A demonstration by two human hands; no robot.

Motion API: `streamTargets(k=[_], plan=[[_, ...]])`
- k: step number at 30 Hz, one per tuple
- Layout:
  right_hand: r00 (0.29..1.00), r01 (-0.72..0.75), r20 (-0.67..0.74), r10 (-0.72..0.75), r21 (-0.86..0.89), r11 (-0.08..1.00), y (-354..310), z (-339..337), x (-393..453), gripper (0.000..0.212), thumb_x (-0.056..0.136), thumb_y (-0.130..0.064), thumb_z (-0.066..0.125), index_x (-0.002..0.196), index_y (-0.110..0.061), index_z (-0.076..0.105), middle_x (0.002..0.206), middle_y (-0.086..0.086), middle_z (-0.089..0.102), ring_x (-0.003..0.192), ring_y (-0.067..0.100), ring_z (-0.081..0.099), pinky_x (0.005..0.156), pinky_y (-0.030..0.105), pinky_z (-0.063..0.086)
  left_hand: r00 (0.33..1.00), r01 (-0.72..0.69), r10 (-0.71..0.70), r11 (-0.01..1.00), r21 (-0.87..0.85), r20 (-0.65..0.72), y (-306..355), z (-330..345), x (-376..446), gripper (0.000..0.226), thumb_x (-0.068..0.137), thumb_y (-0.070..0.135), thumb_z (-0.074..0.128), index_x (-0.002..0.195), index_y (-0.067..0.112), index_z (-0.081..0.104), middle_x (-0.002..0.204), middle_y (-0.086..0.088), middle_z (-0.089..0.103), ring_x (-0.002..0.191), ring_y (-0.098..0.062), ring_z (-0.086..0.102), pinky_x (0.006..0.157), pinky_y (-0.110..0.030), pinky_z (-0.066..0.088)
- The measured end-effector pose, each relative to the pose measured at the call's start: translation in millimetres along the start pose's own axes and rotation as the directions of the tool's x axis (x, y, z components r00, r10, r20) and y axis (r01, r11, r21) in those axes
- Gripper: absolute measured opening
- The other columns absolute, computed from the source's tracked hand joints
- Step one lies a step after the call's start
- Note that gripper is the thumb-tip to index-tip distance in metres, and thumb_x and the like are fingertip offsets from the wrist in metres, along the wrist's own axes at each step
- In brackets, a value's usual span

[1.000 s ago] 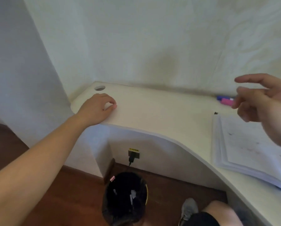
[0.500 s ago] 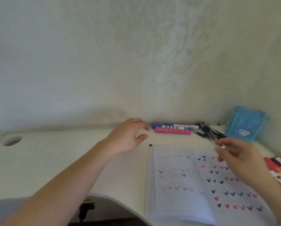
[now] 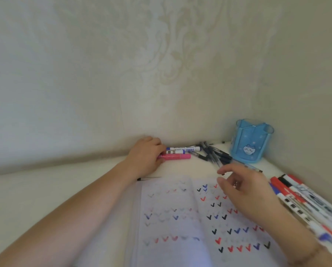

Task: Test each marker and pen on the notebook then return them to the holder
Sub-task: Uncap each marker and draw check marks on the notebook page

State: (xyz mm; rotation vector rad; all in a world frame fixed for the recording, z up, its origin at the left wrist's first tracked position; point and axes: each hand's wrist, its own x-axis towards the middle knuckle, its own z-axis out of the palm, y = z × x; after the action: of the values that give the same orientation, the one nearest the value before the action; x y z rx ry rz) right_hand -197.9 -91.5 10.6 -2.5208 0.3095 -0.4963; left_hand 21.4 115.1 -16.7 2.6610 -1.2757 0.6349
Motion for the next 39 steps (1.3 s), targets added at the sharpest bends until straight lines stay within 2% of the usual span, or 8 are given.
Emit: streamTargets(k=[6, 10, 13, 15, 17, 24, 32, 39], plan=[[1.000, -0.018, 0.007, 0.018, -0.013, 1.000, -1.5, 0.1, -0.5, 0.014, 0.088, -0.043, 0.061, 0.102, -0.042, 0.059, 0.071, -0.018, 0.066, 0.064, 0.001, 0.059, 0.064, 0.030, 0.056, 0.995, 0.065, -0.066, 0.998, -0.027, -0.075, 6.0, -7.8, -5.3, 0.015, 0.090, 0.020, 0.062, 0.105, 0.020, 0.065, 0.102, 0.002, 0.064, 0.101, -0.027, 0.054, 0.081, -0.037, 0.039], [1.000, -0.017, 0.000, 0.018, 0.188, 0.982, -7.5, 3.2, -1.7, 0.032, 0.079, -0.057, 0.062, 0.108, -0.048, 0.050, 0.070, -0.016, 0.070, 0.061, 0.004, 0.062, 0.063, 0.028, 0.056, 0.972, 0.037, -0.106, 0.950, -0.308, -0.210, 41.5, -40.0, -19.6, 0.012, 0.097, 0.018, 0.052, 0.107, 0.015, 0.060, 0.091, 0.004, 0.060, 0.088, -0.021, 0.054, 0.078, -0.031, 0.041], [0.998, 0.044, -0.002, -0.055, 0.625, 0.779, -20.7, 2.3, -9.7, 0.054, 0.069, -0.059, 0.071, 0.114, -0.035, 0.054, 0.068, 0.000, 0.070, 0.049, 0.014, 0.058, 0.049, 0.022, 0.049, 0.966, -0.190, 0.072, 0.848, -0.496, -0.248, 93.3, -70.8, -38.4, 0.020, 0.101, 0.021, 0.042, 0.111, 0.011, 0.055, 0.096, 0.004, 0.053, 0.085, -0.004, 0.043, 0.079, -0.011, 0.035], [0.986, 0.151, -0.080, -0.144, 0.792, 0.591, -27.5, 4.1, -17.1, 0.047, 0.069, -0.048, 0.079, 0.100, -0.016, 0.063, 0.059, 0.007, 0.064, 0.043, 0.016, 0.052, 0.042, 0.020, 0.042, 0.926, -0.339, 0.215, 0.835, -0.433, -0.309, 120.7, -72.2, -46.8, 0.023, 0.101, 0.025, 0.041, 0.108, 0.008, 0.055, 0.093, 0.000, 0.054, 0.083, -0.007, 0.040, 0.080, -0.014, 0.033], [0.982, 0.187, -0.139, -0.128, 0.829, 0.527, -33.3, 8.6, -22.1, 0.030, 0.076, -0.029, 0.080, 0.081, -0.007, 0.060, 0.056, 0.005, 0.060, 0.042, 0.014, 0.051, 0.041, 0.020, 0.041, 0.912, -0.374, 0.252, 0.836, -0.401, -0.324, 132.2, -63.9, -48.6, 0.019, 0.099, 0.025, 0.044, 0.103, 0.009, 0.054, 0.089, -0.002, 0.053, 0.079, -0.013, 0.043, 0.074, -0.021, 0.036], [0.994, 0.035, 0.039, -0.106, 0.785, 0.618, -31.1, 16.0, -20.1, 0.030, 0.078, -0.026, 0.067, 0.059, -0.020, 0.044, 0.048, 0.004, 0.044, 0.039, 0.013, 0.039, 0.043, 0.023, 0.032, 0.918, -0.358, 0.237, 0.840, -0.407, -0.318, 124.2, -50.6, -55.1, 0.028, 0.102, 0.043, 0.030, 0.091, 0.024, 0.047, 0.064, 0.008, 0.055, 0.051, -0.012, 0.045, 0.043, -0.025, 0.033], [0.985, 0.041, 0.077, -0.153, 0.762, 0.646, -35.9, 13.9, -19.5, 0.033, 0.081, -0.014, 0.059, 0.059, -0.021, 0.036, 0.048, 0.002, 0.038, 0.039, 0.016, 0.034, 0.041, 0.021, 0.028, 0.955, -0.296, 0.239, 0.788, -0.540, -0.175, 121.6, -52.2, -59.0, 0.017, 0.098, 0.046, 0.041, 0.089, 0.033, 0.046, 0.067, 0.004, 0.049, 0.047, -0.005, 0.032, 0.047, -0.005, 0.019], [0.959, 0.174, 0.039, -0.282, 0.706, 0.687, -35.6, 9.6, -20.7, 0.033, 0.082, -0.023, 0.063, 0.062, -0.019, 0.038, 0.049, 0.007, 0.039, 0.043, 0.012, 0.036, 0.044, 0.021, 0.030, 0.966, -0.219, 0.250, 0.686, -0.694, -0.058, 115.9, -56.0, -61.9, 0.012, 0.093, 0.049, 0.048, 0.091, 0.037, 0.050, 0.047, 0.009, 0.036, 0.043, -0.008, 0.036, 0.048, -0.012, 0.026]])
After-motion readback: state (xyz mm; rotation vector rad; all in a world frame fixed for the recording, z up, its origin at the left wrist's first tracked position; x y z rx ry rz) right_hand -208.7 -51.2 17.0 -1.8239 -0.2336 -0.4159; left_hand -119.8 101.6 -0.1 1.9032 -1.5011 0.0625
